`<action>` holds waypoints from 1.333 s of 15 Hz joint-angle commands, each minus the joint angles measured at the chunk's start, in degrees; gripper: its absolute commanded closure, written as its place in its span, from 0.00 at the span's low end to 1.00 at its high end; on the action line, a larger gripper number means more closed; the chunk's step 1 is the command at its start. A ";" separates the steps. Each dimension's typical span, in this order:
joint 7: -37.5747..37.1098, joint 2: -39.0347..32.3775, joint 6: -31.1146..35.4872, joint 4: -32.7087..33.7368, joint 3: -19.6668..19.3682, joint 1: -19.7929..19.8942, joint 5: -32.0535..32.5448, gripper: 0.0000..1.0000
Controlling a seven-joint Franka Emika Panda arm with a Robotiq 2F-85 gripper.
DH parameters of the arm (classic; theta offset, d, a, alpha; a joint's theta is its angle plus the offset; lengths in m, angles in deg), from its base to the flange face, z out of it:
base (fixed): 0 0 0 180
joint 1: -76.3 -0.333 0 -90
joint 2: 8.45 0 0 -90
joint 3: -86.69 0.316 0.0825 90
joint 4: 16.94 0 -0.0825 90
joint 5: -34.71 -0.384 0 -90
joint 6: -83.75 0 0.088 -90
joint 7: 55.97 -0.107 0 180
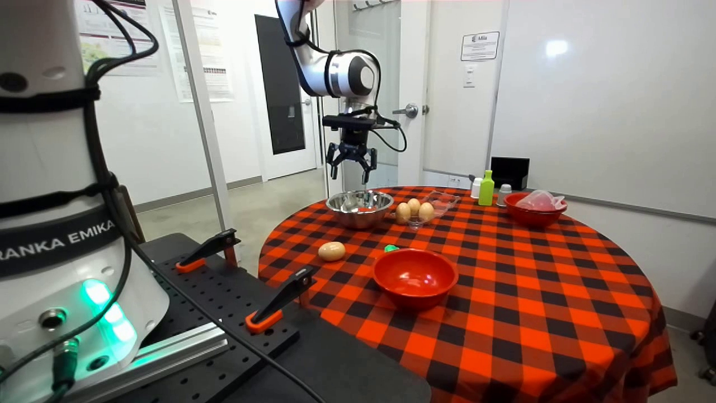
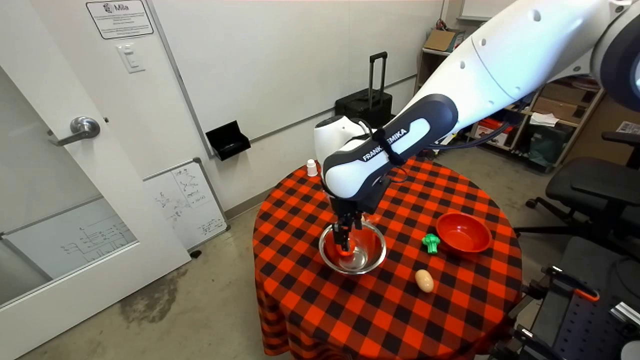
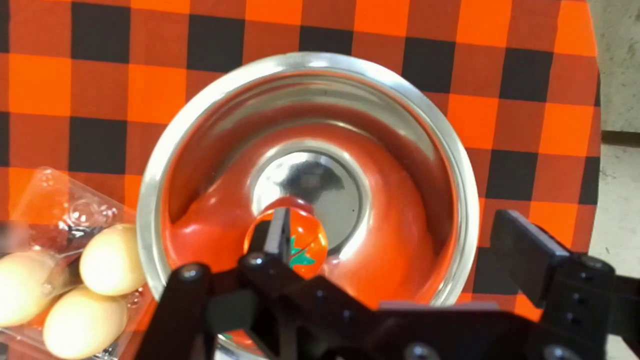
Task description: Remove the tomato from the bowl and put it on the table
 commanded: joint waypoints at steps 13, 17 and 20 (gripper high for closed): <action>-0.28 -17.98 -8.29 24.18 -3.61 -2.30 3.14 0.00; -0.31 -20.81 -10.08 27.77 -3.99 -2.41 3.23 0.00; -0.34 -22.70 -11.32 30.09 -3.92 -2.40 2.96 0.00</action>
